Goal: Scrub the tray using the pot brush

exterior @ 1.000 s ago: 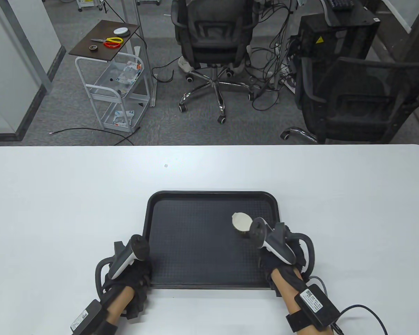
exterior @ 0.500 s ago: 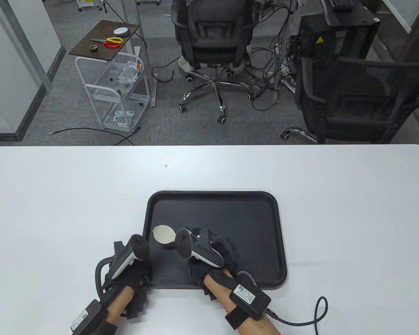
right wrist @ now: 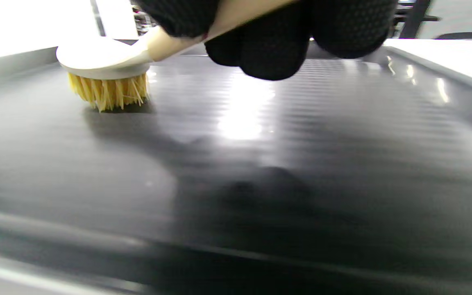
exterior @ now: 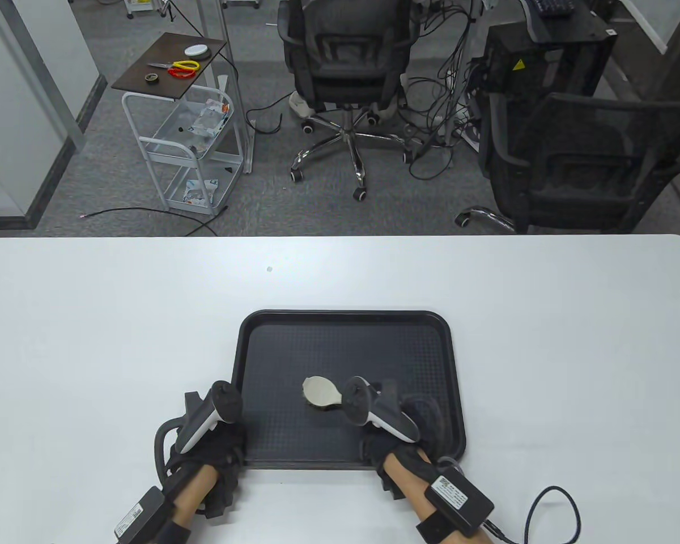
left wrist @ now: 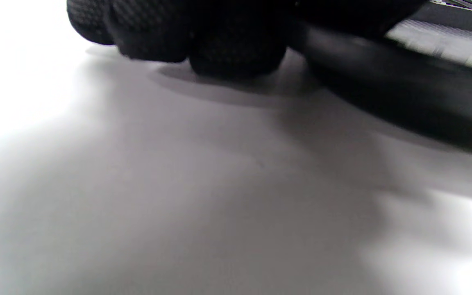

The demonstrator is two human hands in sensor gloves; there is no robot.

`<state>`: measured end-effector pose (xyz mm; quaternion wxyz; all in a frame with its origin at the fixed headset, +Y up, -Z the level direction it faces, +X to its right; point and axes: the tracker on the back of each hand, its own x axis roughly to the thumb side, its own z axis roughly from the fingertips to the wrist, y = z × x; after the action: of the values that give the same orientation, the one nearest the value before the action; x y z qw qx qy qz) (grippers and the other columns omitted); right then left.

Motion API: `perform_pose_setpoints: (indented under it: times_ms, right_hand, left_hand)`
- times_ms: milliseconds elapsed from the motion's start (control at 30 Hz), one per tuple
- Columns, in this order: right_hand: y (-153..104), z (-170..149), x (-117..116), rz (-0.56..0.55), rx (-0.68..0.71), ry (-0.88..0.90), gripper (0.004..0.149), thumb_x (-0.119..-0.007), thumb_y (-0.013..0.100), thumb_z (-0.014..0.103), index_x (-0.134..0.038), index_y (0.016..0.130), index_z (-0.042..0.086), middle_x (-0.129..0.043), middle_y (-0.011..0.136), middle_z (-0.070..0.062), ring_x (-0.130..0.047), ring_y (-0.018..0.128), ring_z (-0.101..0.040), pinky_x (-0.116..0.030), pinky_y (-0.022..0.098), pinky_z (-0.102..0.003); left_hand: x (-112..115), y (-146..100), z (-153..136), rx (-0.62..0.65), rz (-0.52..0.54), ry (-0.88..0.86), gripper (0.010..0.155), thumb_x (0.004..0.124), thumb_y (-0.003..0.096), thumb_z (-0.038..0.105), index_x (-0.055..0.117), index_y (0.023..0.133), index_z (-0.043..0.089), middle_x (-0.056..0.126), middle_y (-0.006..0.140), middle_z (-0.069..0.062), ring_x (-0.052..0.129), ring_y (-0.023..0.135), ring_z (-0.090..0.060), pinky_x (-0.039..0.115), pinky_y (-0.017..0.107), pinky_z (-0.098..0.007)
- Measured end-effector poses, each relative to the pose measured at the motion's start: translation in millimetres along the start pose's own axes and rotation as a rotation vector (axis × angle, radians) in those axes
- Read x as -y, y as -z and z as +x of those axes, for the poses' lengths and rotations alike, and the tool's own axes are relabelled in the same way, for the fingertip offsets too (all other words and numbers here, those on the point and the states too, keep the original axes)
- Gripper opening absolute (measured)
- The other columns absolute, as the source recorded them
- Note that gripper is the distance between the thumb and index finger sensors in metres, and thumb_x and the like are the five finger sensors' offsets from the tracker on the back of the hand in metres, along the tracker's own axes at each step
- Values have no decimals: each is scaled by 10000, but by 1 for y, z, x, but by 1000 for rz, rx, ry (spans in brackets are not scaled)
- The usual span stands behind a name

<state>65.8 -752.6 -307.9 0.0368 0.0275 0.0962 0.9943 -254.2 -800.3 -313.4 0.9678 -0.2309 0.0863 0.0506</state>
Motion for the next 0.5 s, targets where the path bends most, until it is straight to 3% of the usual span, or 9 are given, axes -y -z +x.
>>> perform_pose_setpoints:
  times_ms: [233,367,500]
  right_hand:
    - [-16,-97,14,9,-211,-41,518,-789,469,226,-713,974,315,-777,955,-84,-894,747,-274,-777,561,-514]
    - [-20,-118,21,-4,-310,-108,516,-791,470,228,-720,976,303,-784,947,-94,-897,731,-281,-774,549,-516]
    - [-20,-107,29,-10,-292,-137,519,-797,472,222,-723,981,284,-778,952,-97,-882,732,-291,-750,551,-517]
  left_hand:
    - [0,0,0,0,0,0,784,702,453,476,309,1046,148,847,502,-15,858,421,-214,673,585,-492]
    - [0,0,1,-6,7,13,782,700,454,476,309,1046,147,849,502,-14,858,422,-215,673,584,-493]
    - [0,0,0,-3,3,5,783,702,453,476,310,1046,147,848,501,-15,858,421,-214,673,584,-492]
